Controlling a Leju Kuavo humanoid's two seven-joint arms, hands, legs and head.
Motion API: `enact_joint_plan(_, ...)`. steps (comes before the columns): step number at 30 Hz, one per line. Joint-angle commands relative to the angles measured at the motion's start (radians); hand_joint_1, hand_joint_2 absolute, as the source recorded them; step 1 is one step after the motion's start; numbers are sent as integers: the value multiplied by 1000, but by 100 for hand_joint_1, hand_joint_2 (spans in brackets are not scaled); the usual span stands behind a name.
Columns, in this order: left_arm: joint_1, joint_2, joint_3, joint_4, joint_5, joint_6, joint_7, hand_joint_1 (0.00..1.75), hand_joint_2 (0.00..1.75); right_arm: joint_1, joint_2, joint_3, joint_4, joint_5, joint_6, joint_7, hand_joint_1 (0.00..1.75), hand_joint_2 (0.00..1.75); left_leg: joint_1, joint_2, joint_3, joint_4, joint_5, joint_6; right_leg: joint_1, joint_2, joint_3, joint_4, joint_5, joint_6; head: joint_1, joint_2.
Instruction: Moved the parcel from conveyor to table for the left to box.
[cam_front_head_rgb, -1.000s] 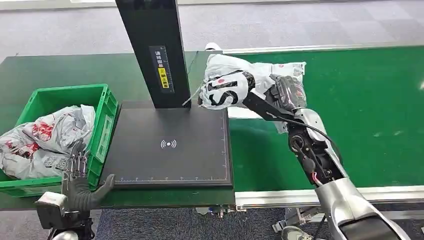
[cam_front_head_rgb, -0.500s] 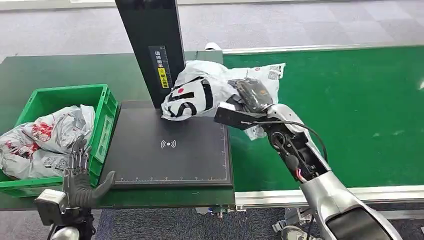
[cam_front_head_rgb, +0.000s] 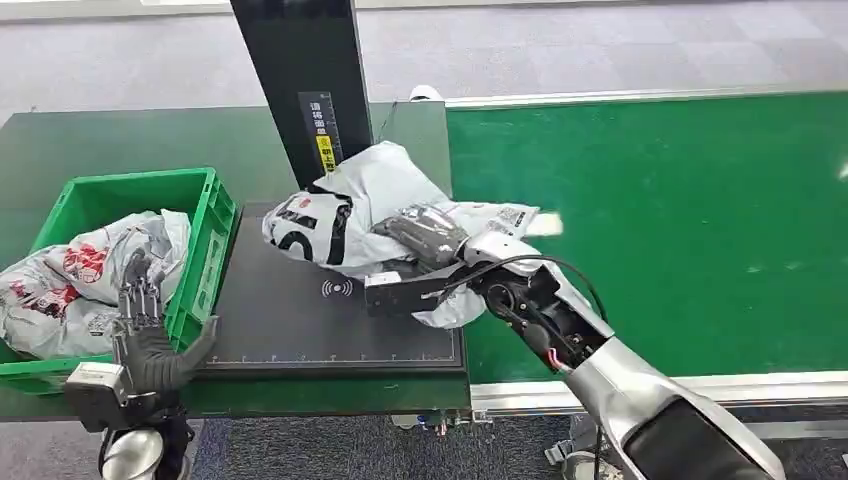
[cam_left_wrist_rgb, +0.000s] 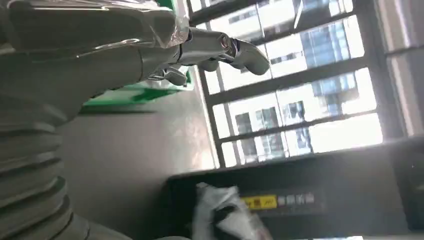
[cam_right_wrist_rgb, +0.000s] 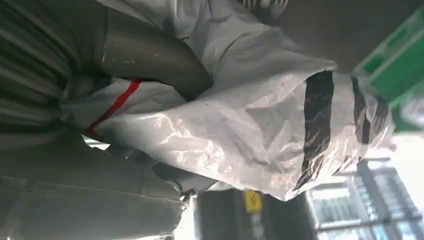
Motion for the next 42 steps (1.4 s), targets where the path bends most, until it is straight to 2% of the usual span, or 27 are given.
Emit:
enact_joint_plan(1, -50, -9, 11, 86, 53, 48, -2, 0, 175, -67, 17, 191, 161, -23, 26, 8, 175, 175, 0, -1, 2, -1, 0, 3, 1, -2, 2, -1, 0, -3, 0, 0)
enact_joint_plan(14, -79, -2, -24, 125, 83, 63, -1, 0, 175, -111, 34, 315, 226, -99, 193, -27, 175, 175, -1, -2, 1, 0, 0, 2, 0, -2, 1, 0, 0, -2, 0, 0)
enact_joint_plan(20, -69, -4, -25, 114, 86, 62, 7, 0, 175, -120, 38, 341, 249, -117, 180, -15, 175, 175, 0, -1, 1, -1, 0, 2, 0, -2, 2, -1, 0, -2, 0, 0)
enact_joint_plan(28, -47, -7, -30, 99, 84, 55, 12, 0, 175, -125, 28, 343, 283, -104, 80, 17, 175, 175, -1, -1, 1, 0, 0, 2, 0, -1, 1, 0, 0, -2, 0, 0)
enact_joint_plan(29, -47, -8, -30, 100, 84, 55, 12, 0, 175, -125, 26, 342, 284, -104, 79, 16, 120, 175, 0, -2, 2, -1, 1, 3, 1, -3, 2, -2, 0, -3, 0, 0)
enact_joint_plan(30, -47, -8, -31, 104, 85, 54, 12, 0, 175, -122, 22, 335, 283, -105, 64, 13, 30, 175, 0, -2, 1, 0, 0, 2, 0, -2, 1, -1, 0, -2, 0, 0)
enact_joint_plan(31, -46, -7, -31, 104, 85, 53, 12, 0, 175, -118, 18, 325, 280, -106, 47, 10, 0, 175, 0, -3, 2, -1, 1, 4, 1, -4, 3, -2, 0, -4, 0, 0)
enact_joint_plan(42, -24, -4, -28, 88, 82, 47, 11, 0, 175, -73, -2, 213, 215, -108, -128, -31, 0, 175, 0, -3, 2, -1, 0, 4, 1, -3, 3, -2, 0, -4, 0, 0)
